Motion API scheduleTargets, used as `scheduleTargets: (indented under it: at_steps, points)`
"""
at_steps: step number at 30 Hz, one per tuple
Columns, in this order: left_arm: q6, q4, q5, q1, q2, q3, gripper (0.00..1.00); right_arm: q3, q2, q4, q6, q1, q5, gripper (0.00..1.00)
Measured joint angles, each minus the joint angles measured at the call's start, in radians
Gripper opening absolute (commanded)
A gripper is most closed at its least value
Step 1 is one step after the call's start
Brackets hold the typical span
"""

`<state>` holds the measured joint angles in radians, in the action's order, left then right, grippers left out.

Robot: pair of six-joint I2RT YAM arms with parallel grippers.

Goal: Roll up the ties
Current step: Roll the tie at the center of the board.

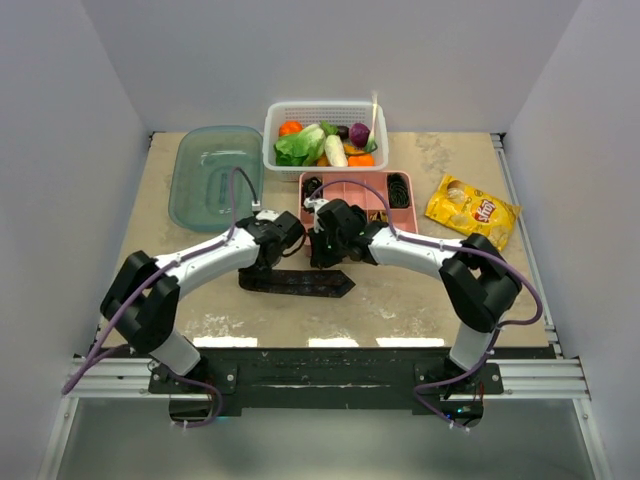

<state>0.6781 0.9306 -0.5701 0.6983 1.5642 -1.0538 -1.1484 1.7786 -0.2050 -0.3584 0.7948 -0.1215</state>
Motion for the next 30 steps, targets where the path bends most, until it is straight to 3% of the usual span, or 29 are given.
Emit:
scheduleTargets:
  at_steps: [7,13,16,20,23,26,30]
  points:
    - [0.055,0.049,-0.093,0.082,0.145,-0.05,0.0,0.02,-0.006,-0.005,0.0,-0.005,0.001,0.0]
    - [0.048,0.029,-0.071,0.113,0.17,-0.056,0.03,0.025,-0.021,-0.003,-0.001,-0.005,0.002,0.0]
    - [0.025,-0.026,-0.009,0.114,0.167,-0.045,0.18,0.026,-0.021,-0.004,0.0,-0.011,0.002,0.0]
    - [-0.007,-0.091,0.064,0.114,0.148,-0.021,0.49,0.027,-0.021,-0.004,0.0,-0.011,0.0,0.0]
    - [-0.018,-0.137,0.137,0.114,0.132,-0.008,0.66,0.027,-0.021,-0.004,0.0,-0.011,-0.001,0.0]
    - [-0.025,-0.168,0.189,0.117,0.128,-0.001,0.78,0.027,-0.021,-0.004,0.0,-0.011,-0.002,0.0]
    - [-0.027,-0.19,0.235,0.116,0.109,0.006,0.83,0.027,-0.021,-0.004,0.0,-0.011,-0.004,0.0]
